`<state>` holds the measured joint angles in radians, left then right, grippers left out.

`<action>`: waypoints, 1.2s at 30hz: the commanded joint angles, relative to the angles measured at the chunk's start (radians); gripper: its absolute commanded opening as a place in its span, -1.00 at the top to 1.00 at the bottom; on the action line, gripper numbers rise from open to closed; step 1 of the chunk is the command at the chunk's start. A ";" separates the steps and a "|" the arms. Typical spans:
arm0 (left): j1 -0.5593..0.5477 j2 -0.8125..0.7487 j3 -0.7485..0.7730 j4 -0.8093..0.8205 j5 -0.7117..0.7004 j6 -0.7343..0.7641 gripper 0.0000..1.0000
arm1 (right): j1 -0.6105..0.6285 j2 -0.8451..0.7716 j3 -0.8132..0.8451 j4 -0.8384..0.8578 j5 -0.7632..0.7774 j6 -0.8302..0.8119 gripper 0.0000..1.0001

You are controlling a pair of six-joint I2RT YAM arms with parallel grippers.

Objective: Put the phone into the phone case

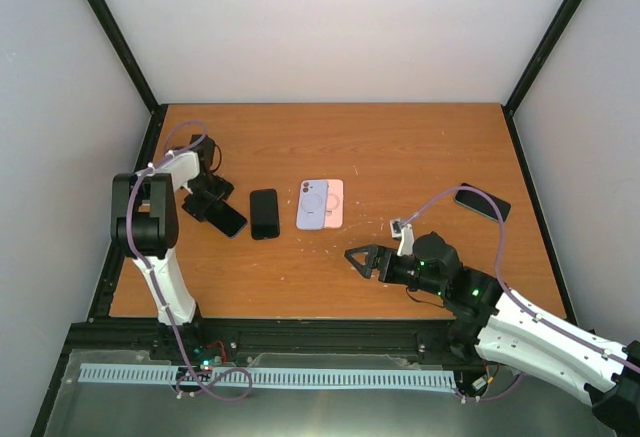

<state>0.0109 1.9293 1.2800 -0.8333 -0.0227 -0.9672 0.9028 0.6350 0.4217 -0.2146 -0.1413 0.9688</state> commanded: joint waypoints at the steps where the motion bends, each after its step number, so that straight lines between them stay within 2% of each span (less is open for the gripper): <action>1: -0.017 0.042 -0.015 -0.041 -0.002 -0.044 -0.73 | -0.004 -0.021 -0.006 -0.014 0.023 0.008 -1.00; 7: -0.023 -0.035 -0.113 0.053 0.073 0.004 -0.58 | -0.004 -0.025 -0.006 -0.019 0.025 0.015 -1.00; 15: -0.072 -0.173 -0.315 0.149 0.134 0.070 -0.53 | -0.004 0.049 0.003 0.001 -0.016 0.007 -0.98; 22: -0.162 -0.322 -0.511 0.214 0.170 0.059 -0.53 | -0.002 0.154 0.019 0.054 -0.050 -0.016 -0.90; 26: -0.241 -0.405 -0.588 0.259 0.224 0.027 -0.51 | 0.001 0.279 0.022 0.134 -0.075 -0.027 -0.69; 33: -0.381 -0.502 -0.618 0.299 0.291 -0.028 -0.51 | 0.056 0.538 0.077 0.300 -0.098 -0.050 -0.14; 36: -0.435 -0.509 -0.618 0.324 0.324 -0.055 -0.51 | 0.072 0.647 0.119 0.354 -0.118 -0.067 -0.04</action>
<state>-0.3607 1.4181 0.6872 -0.5259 0.2081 -0.9592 0.9504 1.1877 0.4732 0.0105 -0.2390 0.9329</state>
